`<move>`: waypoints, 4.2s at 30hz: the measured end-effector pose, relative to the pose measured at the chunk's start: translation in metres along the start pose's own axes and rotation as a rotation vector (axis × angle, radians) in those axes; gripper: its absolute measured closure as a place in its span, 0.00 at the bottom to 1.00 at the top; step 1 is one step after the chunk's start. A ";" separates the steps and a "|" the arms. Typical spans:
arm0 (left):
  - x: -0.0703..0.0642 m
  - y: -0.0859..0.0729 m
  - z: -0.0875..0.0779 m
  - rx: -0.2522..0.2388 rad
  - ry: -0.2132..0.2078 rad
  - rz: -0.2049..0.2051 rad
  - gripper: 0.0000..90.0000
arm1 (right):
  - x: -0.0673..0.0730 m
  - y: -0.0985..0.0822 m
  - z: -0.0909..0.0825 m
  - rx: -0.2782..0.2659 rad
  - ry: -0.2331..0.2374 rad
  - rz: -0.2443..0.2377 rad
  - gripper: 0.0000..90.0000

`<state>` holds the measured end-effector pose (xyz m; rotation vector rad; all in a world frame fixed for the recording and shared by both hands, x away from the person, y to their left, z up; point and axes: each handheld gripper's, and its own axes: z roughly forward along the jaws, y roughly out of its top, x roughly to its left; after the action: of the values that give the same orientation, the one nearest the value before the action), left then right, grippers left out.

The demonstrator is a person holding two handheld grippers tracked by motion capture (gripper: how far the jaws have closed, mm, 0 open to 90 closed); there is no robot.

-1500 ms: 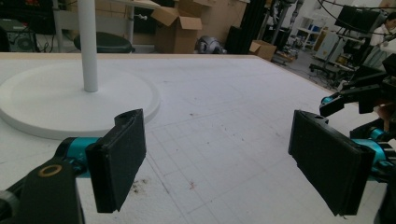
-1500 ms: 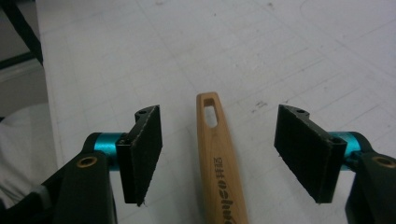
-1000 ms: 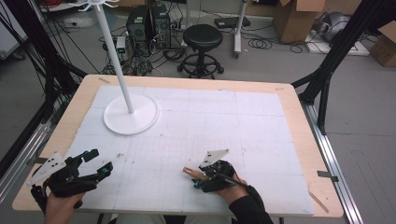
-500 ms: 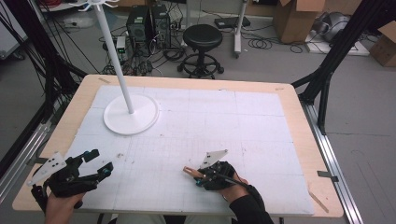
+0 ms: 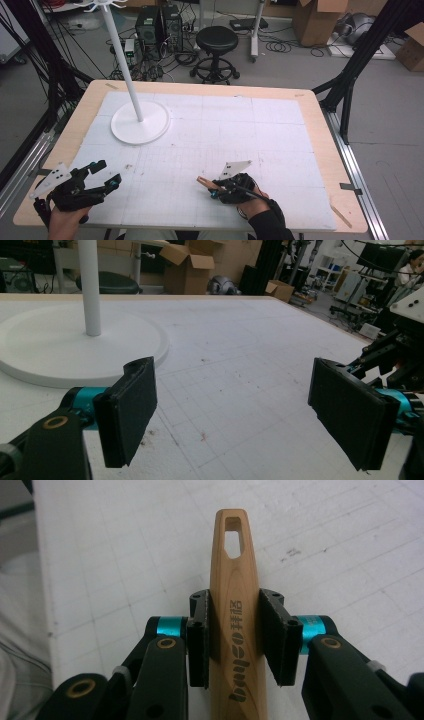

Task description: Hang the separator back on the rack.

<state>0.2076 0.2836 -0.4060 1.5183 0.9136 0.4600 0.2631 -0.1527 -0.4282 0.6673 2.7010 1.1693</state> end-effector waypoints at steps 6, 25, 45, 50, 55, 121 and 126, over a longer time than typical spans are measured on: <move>0.000 0.000 0.000 0.000 -0.001 -0.001 0.22 | -0.004 0.001 -0.018 -0.105 0.012 0.057 0.75; -0.020 0.004 0.008 -0.026 -0.182 -0.003 0.26 | 0.006 0.044 -0.057 -0.479 0.105 0.099 0.75; -0.070 0.017 0.074 0.000 -0.627 -0.020 0.34 | 0.036 0.099 -0.035 -0.613 0.276 0.012 0.75; -0.083 0.019 0.091 -0.001 -0.663 -0.029 0.38 | 0.039 0.104 -0.038 -0.627 0.292 0.006 0.75; -0.090 0.024 0.098 -0.028 -0.709 -0.031 0.42 | 0.043 0.105 -0.039 -0.629 0.309 0.002 0.75; -0.105 0.024 0.098 0.159 -0.384 0.122 0.76 | 0.064 0.109 -0.043 -0.533 0.045 -0.003 0.49; -0.107 0.024 0.098 0.175 -0.353 0.125 0.76 | 0.067 0.114 -0.039 -0.521 0.031 -0.002 0.58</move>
<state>0.2226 0.1400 -0.3771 1.7551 0.5962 0.1926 0.2319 -0.0805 -0.3150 0.5622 2.2563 1.7908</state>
